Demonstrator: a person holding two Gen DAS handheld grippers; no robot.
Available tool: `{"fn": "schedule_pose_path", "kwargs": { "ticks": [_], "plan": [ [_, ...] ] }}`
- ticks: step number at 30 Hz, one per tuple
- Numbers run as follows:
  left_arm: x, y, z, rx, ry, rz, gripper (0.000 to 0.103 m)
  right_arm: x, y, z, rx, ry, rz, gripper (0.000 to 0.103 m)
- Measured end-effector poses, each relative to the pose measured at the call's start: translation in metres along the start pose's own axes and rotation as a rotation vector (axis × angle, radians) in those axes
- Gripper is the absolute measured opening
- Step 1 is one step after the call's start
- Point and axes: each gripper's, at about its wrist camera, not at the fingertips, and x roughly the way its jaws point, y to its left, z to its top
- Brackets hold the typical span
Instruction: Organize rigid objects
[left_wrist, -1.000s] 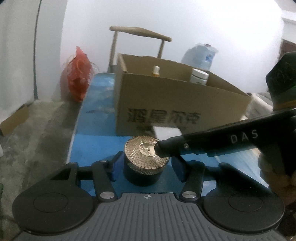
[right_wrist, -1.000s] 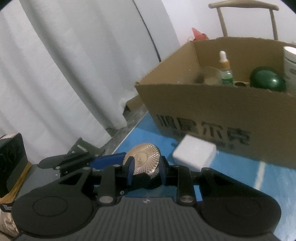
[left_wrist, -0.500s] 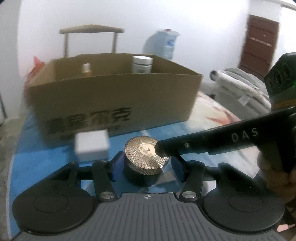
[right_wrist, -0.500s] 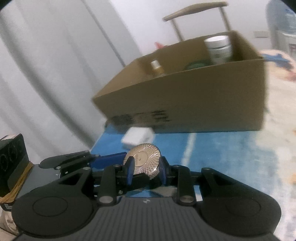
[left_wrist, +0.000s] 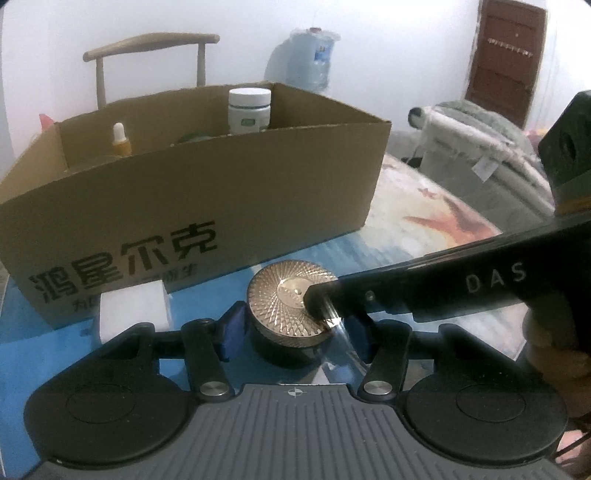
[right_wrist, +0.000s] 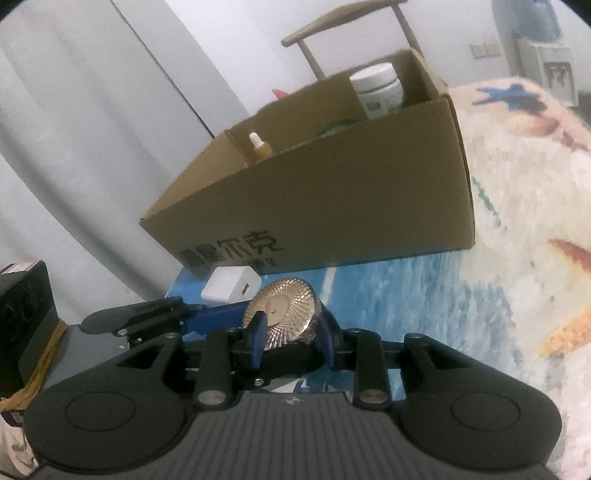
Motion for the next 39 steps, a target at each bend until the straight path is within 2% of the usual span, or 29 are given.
{"fn": "schedule_pose_path", "kwargs": {
  "ticks": [6, 39],
  "plan": [
    [0.002, -0.003, 0.002, 0.009, 0.010, 0.022, 0.057, 0.003, -0.007, 0.001, 0.054, 0.019, 0.026, 0.034],
    [0.000, -0.011, -0.001, -0.020, 0.015, 0.092, 0.056, 0.005, 0.001, -0.001, 0.022, 0.023, 0.000, 0.039]
  ]
}}
